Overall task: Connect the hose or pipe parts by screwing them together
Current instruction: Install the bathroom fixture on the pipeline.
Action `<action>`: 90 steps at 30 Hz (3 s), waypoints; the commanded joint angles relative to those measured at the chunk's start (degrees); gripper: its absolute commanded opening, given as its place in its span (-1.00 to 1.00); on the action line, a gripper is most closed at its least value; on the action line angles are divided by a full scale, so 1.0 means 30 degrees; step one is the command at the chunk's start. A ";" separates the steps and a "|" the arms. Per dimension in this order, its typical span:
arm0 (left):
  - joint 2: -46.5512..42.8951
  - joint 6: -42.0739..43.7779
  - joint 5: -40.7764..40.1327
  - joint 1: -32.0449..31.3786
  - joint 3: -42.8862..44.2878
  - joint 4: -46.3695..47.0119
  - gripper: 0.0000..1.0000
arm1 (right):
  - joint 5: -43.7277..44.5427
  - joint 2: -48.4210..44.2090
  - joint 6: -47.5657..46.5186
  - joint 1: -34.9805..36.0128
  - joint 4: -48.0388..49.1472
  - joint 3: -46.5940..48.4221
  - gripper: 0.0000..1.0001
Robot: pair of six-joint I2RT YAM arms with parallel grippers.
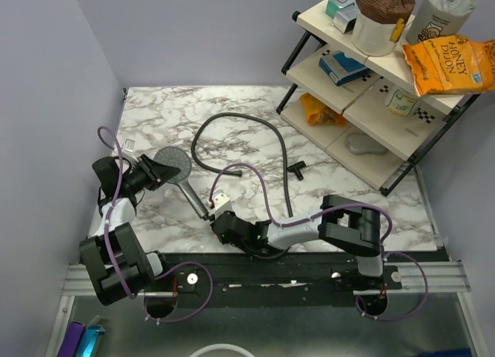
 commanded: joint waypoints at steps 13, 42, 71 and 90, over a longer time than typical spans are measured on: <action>-0.0071 0.0368 0.0139 0.0173 0.0281 0.0051 -1.00 | 0.0122 -0.6053 0.0223 0.0206 0.2691 -0.4562 -0.81; -0.0276 0.0075 -0.0037 -0.0178 0.0047 0.0315 -1.00 | 0.0122 -0.4004 -0.0128 0.0880 0.2571 -0.1866 -0.81; 0.0397 -0.0393 0.0520 -0.0149 0.0018 0.0666 -1.00 | 0.2496 -0.3564 -0.1974 0.0676 0.3391 0.0448 -0.87; 0.0719 -0.7599 0.2307 -0.0734 -0.2852 1.0595 -1.00 | -0.0755 -0.5056 0.1099 -0.1432 0.6669 -0.1013 -0.93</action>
